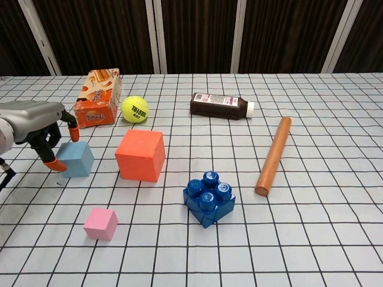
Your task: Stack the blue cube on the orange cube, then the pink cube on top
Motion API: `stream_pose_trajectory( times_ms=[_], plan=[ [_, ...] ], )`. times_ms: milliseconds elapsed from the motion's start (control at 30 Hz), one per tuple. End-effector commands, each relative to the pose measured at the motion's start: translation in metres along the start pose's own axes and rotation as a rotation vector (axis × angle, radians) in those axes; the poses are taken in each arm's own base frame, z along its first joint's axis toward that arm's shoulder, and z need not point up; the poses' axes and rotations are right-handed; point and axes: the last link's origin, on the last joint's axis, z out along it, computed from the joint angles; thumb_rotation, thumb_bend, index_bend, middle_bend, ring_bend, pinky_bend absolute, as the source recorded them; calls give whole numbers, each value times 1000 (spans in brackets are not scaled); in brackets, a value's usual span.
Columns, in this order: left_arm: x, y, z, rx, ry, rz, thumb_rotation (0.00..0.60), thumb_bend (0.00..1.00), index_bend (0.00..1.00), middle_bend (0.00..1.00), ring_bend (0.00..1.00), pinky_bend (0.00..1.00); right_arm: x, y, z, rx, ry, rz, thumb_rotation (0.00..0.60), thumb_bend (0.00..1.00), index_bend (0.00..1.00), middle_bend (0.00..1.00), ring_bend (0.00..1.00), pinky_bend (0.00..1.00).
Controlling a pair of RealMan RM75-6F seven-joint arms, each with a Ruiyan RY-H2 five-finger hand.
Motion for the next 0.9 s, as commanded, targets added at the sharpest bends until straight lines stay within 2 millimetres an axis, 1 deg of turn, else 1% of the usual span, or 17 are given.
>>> stream_pose_trajectory(
  times_ms=[33,133,233,300,533,900],
  plan=[
    [0,0,1,3,2,0,600,168,374,799,739,808,0,0,0,2,-3,-1,600,128,0,15,60,127],
    [0,0,1,3,2,1,600,187,371,799,739,808,-1,-1,1,2,-9,-4,600,129,0,15,60,127],
    [-1,0,3,2,2,2,600,238,371,799,739,809,-2,-1,1,1,-9,-7,600,128,0,15,60,128],
    [-1,0,3,3,1,3,600,250,375,800,739,810,-2,-1,2,0,-10,-6,600,128,0,15,60,127],
    [-3,1,5,-1,-8,7,600,293,422,801,740,811,-2,-1,2,-1,-12,-8,600,129,0,15,60,127],
    [-2,-1,3,1,-1,-14,600,297,434,803,743,813,-2,-2,1,1,-11,-8,600,129,0,15,60,128]
  ],
)
